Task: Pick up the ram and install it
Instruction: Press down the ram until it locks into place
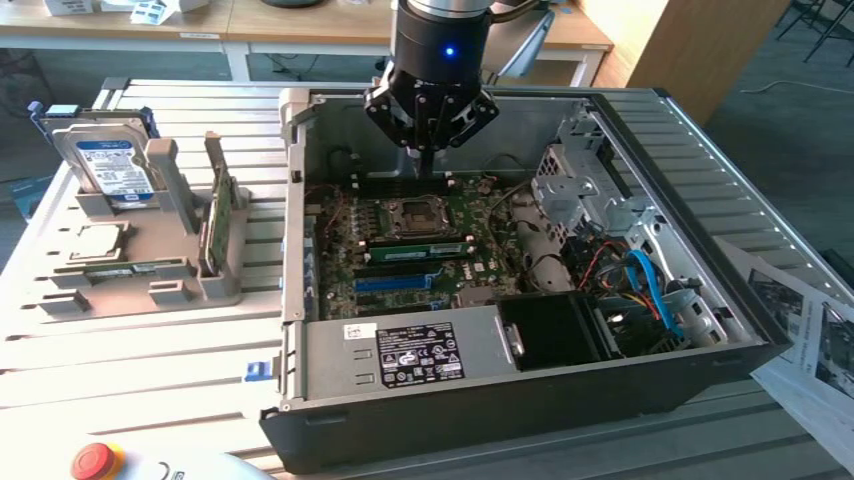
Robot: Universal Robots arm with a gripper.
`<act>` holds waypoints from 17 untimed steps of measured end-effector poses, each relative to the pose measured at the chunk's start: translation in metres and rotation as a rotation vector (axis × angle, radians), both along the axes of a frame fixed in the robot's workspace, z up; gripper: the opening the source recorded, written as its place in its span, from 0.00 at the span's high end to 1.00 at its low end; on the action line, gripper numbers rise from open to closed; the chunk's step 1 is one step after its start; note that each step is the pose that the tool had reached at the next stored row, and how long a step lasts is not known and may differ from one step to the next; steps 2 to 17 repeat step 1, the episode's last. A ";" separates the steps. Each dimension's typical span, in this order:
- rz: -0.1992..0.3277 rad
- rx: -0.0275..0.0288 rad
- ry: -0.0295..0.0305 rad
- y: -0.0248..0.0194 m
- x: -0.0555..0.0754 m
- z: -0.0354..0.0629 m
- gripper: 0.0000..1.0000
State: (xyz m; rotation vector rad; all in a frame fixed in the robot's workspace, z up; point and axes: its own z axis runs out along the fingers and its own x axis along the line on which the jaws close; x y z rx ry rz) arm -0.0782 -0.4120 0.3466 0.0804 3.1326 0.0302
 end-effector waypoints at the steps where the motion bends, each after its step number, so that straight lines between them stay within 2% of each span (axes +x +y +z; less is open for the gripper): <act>1: 0.000 0.0000 0.0000 0.0000 0.000 0.0000 0.89; 17: 0.000 0.0000 0.0000 0.0000 0.000 0.0000 0.89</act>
